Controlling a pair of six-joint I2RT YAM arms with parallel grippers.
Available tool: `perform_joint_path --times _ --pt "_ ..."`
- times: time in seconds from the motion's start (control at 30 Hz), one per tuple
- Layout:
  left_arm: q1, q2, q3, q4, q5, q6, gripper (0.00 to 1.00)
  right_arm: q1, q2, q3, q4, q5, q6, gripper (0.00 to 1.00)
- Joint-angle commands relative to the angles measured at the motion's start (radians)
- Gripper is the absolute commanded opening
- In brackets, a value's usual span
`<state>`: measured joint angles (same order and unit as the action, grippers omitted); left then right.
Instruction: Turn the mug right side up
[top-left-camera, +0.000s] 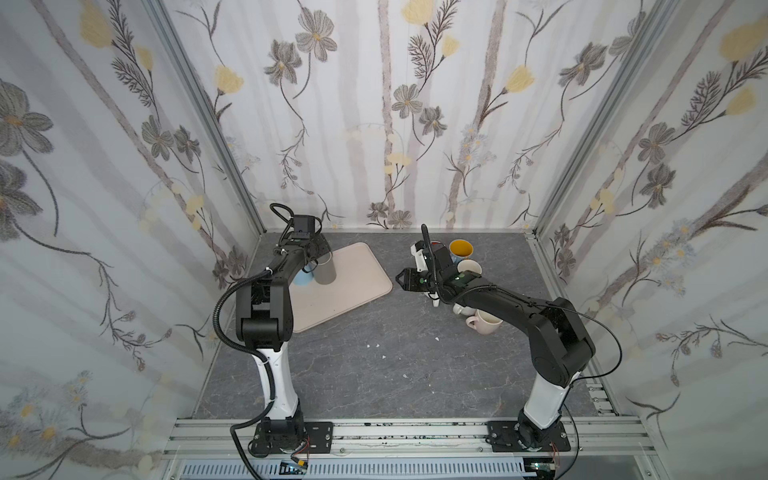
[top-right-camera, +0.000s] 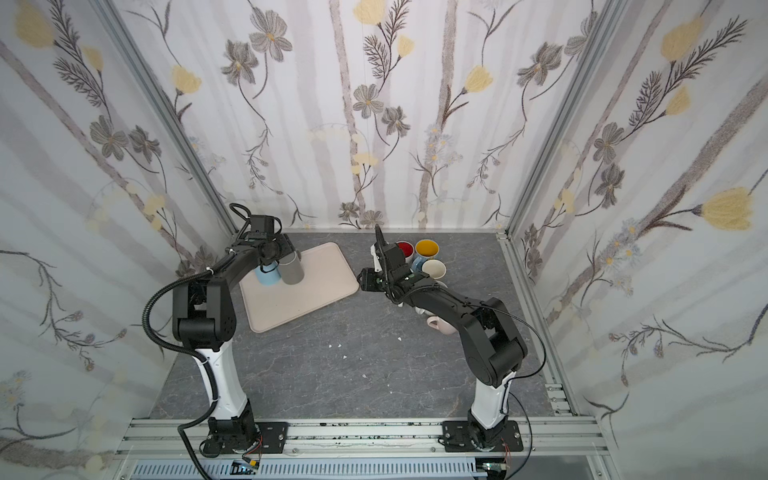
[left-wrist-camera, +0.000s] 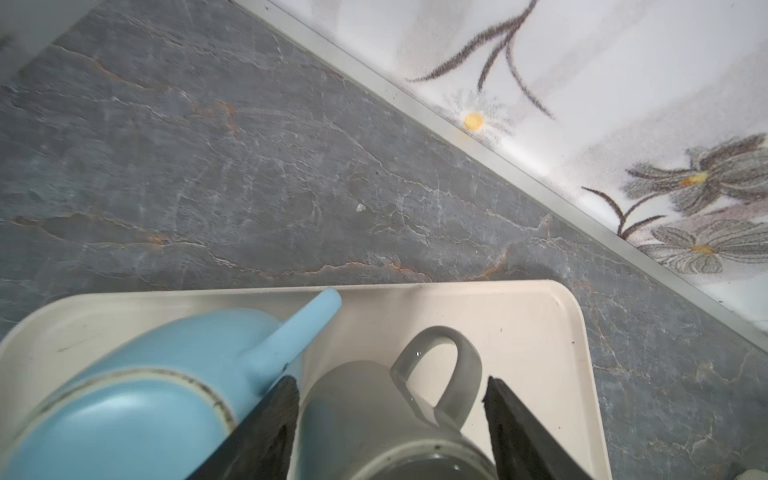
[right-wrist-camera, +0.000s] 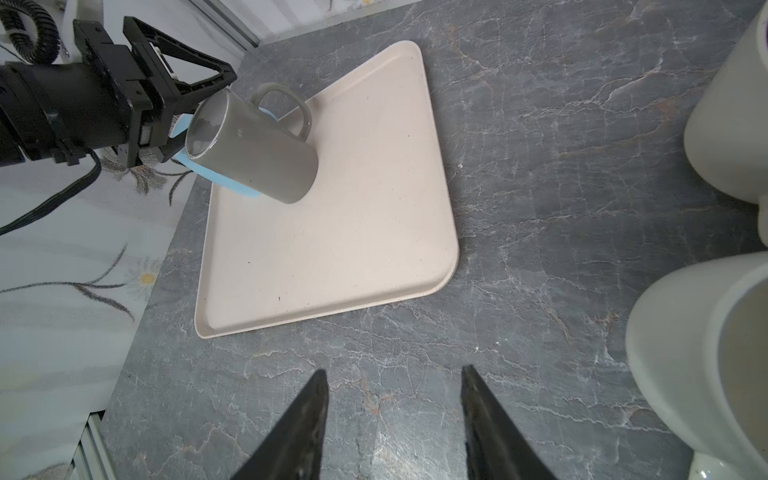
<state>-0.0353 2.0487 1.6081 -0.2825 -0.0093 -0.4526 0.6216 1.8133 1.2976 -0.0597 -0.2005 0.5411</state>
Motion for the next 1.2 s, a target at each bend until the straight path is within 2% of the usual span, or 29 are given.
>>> perform_joint_path --times 0.0,0.37,0.8,1.17 --pt "0.0 0.002 -0.021 0.049 0.068 -0.003 0.7 0.0 -0.001 0.005 -0.001 -0.002 -0.008 0.51" --pt "-0.022 0.023 -0.042 0.033 0.206 0.051 0.61 0.001 0.013 0.009 0.008 -0.019 0.005 0.51" --pt "-0.102 0.053 -0.03 -0.016 0.307 0.132 0.58 -0.006 0.032 0.045 0.001 -0.017 -0.015 0.51" --pt "-0.169 0.089 0.018 -0.098 0.44 0.261 0.55 -0.062 0.173 0.236 -0.002 -0.049 -0.025 0.51"
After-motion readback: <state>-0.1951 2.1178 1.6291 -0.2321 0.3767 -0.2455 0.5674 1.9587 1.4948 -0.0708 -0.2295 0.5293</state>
